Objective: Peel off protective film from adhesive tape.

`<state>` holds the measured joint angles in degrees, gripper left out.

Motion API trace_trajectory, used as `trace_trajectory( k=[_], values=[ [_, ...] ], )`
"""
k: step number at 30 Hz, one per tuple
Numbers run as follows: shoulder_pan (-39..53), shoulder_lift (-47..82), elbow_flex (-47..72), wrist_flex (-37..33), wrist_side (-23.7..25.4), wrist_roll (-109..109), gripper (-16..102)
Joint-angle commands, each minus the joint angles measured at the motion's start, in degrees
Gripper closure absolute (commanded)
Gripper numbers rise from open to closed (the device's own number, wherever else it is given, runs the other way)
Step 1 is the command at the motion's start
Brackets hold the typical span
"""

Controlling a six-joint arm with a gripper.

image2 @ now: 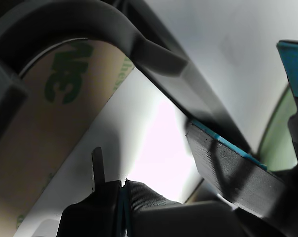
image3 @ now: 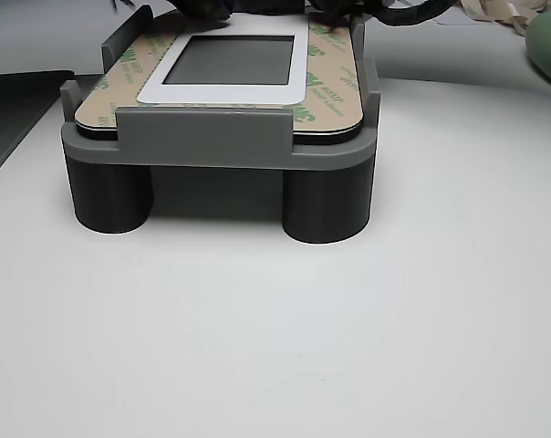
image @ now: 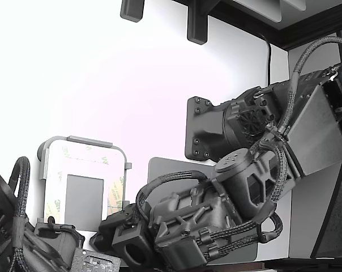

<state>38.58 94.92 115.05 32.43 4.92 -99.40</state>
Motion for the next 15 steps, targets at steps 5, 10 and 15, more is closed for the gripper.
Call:
trace_trajectory(
  k=[5,10,15],
  values=[
    [-0.35,0.79,-1.85,-0.18,-0.09,0.18,97],
    [0.18,0.53,-2.29,0.88,0.35,1.23,97],
    [0.62,0.44,-2.29,1.05,0.7,1.58,97]
  ],
)
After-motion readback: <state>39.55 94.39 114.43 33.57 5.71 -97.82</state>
